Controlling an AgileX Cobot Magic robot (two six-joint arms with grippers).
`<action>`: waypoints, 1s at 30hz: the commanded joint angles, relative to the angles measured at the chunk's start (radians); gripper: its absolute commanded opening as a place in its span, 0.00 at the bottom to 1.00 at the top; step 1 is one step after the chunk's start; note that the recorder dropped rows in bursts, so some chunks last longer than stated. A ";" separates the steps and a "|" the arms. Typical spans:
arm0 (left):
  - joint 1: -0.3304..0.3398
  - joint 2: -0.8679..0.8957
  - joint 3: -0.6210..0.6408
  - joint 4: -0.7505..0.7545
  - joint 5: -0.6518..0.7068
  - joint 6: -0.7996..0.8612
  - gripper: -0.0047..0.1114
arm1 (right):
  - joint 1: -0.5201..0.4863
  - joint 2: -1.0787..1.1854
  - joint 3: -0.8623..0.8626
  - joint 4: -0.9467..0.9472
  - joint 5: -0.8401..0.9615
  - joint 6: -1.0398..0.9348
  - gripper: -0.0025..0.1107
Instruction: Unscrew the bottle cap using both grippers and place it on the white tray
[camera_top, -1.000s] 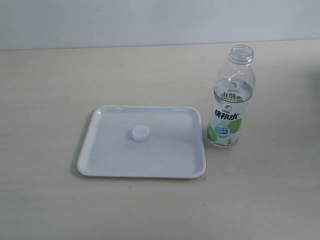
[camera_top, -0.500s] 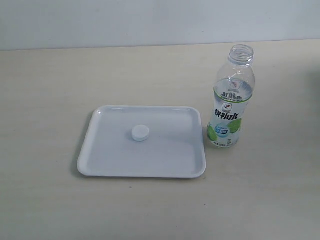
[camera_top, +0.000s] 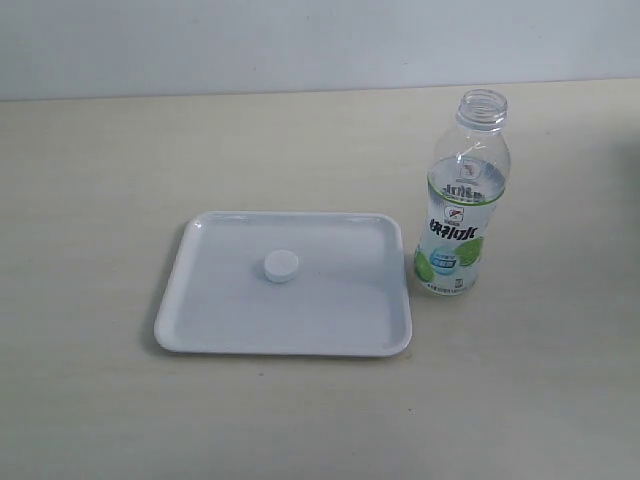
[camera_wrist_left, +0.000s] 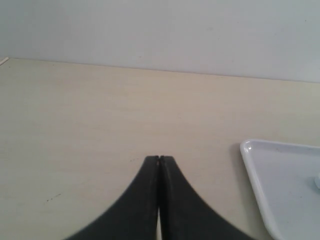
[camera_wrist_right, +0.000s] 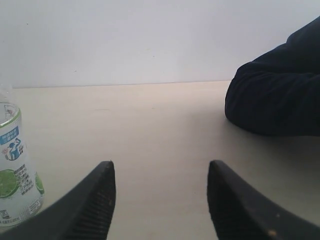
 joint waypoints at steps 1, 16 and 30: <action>0.001 -0.006 0.004 0.003 -0.002 -0.001 0.04 | -0.007 -0.006 0.005 0.001 -0.002 0.004 0.49; 0.001 -0.006 0.004 0.074 0.041 -0.008 0.04 | -0.007 -0.006 0.005 0.001 -0.004 0.004 0.49; 0.001 -0.006 0.004 0.167 0.036 -0.157 0.04 | -0.007 -0.006 0.005 0.001 -0.004 0.004 0.49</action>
